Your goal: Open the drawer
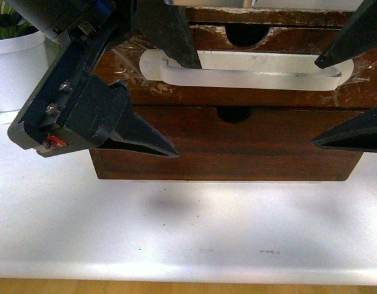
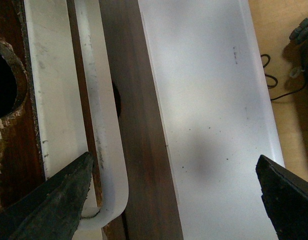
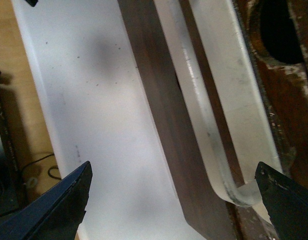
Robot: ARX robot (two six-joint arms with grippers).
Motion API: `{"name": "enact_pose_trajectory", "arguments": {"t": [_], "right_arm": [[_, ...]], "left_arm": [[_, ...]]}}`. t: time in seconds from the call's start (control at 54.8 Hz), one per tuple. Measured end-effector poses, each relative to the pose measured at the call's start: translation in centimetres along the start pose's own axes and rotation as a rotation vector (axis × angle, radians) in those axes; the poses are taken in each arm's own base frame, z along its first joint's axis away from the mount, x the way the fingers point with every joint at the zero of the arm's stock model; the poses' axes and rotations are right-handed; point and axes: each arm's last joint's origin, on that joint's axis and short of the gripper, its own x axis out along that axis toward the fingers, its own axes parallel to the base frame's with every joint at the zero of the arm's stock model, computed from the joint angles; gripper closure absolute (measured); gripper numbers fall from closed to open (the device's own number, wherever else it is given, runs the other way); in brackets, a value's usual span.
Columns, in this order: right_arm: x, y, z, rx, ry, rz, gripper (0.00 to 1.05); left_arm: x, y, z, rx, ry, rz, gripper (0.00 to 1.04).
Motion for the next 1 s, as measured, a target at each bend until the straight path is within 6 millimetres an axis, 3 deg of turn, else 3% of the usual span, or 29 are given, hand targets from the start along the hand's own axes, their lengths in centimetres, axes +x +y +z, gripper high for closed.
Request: {"name": "enact_pose_trajectory", "arguments": {"t": [0.365,1.004], "right_arm": [[1.7,-0.9,-0.2,0.009,0.03,0.02,0.09],[2.5,-0.4,-0.1,-0.013,0.039,0.066,0.09]], "left_arm": [[0.5,-0.4,0.1,0.02,0.007,0.001,0.07],[0.7,-1.1,0.5,0.058,0.041,-0.032,0.07]]}}
